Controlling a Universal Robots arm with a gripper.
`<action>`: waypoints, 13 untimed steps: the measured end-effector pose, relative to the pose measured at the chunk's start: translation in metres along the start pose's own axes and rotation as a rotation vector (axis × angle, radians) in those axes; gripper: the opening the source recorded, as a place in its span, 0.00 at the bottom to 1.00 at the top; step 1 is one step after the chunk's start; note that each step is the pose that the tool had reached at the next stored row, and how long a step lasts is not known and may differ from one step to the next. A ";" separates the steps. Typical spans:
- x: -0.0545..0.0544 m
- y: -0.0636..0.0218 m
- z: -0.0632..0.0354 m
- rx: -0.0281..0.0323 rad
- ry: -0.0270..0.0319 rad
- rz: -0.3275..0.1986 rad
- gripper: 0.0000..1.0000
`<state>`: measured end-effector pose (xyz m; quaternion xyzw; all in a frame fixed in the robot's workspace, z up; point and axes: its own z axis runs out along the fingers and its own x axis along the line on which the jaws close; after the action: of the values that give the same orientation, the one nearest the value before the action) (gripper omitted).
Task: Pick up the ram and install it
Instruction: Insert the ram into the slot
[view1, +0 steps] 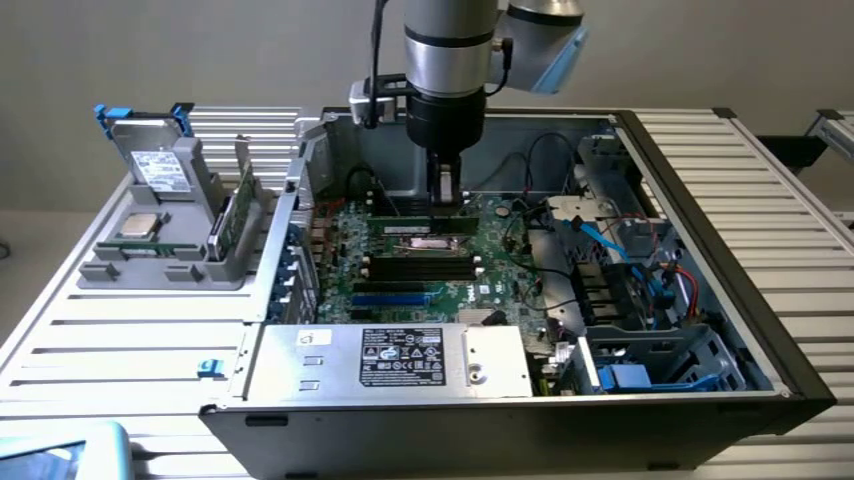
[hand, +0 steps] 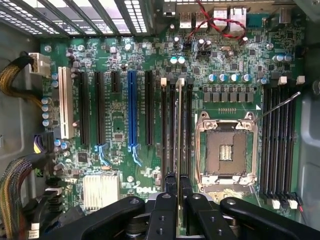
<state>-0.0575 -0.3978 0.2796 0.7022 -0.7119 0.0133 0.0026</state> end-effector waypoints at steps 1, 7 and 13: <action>0.000 0.0000 0.0018 0.0000 0.0001 0.000 0.14; 0.000 0.0000 0.0127 0.0000 0.0009 0.000 0.14; 0.001 -0.0008 0.0211 -0.0011 0.0045 0.000 0.14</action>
<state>-0.0564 -0.3997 0.2585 0.7023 -0.7117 0.0145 0.0046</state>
